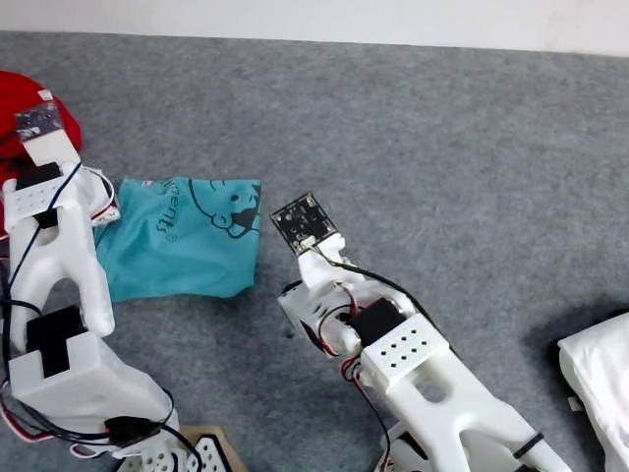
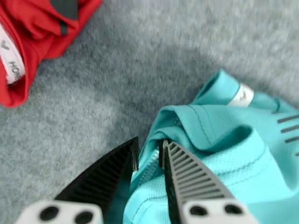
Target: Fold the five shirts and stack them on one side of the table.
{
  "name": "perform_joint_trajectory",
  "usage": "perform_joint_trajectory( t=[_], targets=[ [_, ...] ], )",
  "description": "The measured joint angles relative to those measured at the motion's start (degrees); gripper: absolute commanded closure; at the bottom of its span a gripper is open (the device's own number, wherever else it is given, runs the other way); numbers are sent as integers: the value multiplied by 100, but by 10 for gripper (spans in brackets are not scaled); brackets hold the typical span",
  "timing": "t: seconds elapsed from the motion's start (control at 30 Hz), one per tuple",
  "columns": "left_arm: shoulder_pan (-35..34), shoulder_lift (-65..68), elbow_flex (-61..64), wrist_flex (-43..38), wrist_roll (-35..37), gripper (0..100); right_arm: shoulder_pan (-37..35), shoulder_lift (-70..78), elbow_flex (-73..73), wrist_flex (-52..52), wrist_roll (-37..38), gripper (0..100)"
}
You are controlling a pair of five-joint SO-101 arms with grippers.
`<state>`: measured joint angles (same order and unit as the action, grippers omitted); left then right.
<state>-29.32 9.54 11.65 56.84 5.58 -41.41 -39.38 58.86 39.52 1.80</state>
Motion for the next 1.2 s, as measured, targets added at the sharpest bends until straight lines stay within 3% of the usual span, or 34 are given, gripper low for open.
perform_joint_trajectory(
  t=[0.53,0.7,0.9,1.2],
  targets=[
    [18,0,0,-264,633,892,-149,0,62,-193,0,992],
    [18,0,0,-264,686,892,-642,167,360,-1231,0,992],
    [123,0,0,-53,686,892,-1046,1582,26,-2620,0,992],
    [211,0,0,-44,695,892,-1240,3807,-1890,-2892,0,992]
  ],
)
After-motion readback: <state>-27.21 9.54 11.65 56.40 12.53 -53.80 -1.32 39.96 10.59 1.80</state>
